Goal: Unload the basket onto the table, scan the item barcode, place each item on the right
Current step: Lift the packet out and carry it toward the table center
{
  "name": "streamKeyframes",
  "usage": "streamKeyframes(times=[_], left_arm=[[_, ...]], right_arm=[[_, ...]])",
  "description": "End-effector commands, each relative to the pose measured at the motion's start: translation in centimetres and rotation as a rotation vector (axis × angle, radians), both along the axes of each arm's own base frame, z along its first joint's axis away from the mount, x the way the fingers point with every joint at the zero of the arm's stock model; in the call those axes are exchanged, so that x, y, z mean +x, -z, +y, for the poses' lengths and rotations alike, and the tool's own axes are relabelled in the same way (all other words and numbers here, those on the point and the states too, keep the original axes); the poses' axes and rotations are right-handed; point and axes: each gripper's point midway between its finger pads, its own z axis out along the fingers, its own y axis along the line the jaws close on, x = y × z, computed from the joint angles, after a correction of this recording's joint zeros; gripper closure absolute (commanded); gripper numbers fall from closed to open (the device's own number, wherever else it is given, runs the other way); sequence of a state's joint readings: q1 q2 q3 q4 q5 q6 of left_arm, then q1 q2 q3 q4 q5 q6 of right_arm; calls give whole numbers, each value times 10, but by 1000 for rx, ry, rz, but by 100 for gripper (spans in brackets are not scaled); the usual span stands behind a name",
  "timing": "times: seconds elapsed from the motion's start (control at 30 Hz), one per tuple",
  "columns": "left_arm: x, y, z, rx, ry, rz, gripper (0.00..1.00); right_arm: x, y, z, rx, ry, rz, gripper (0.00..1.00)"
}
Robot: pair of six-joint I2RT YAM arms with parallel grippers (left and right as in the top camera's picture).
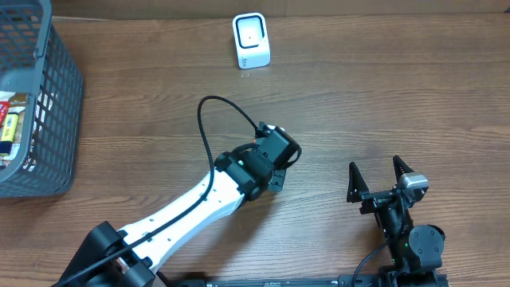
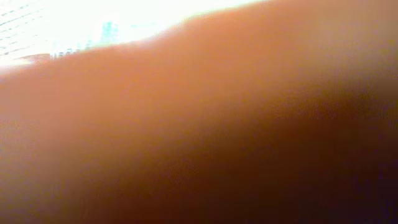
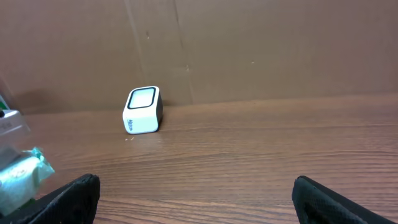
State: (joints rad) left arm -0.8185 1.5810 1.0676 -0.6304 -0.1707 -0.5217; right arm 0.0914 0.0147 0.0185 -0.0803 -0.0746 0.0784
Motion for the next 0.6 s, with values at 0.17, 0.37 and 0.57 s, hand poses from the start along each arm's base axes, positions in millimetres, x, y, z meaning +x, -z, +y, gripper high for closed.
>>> streamKeyframes(times=[0.17,0.37,0.57], left_arm=[[10,17,-12,43,-9,-24,63],[12,21,-22,9,4,-17,47],[10,21,-23,7,21,-8,0]], right_arm=[[0,2,-1,4,3,-4,0],[0,2,-1,4,3,-4,0],[0,2,-1,4,3,-4,0]])
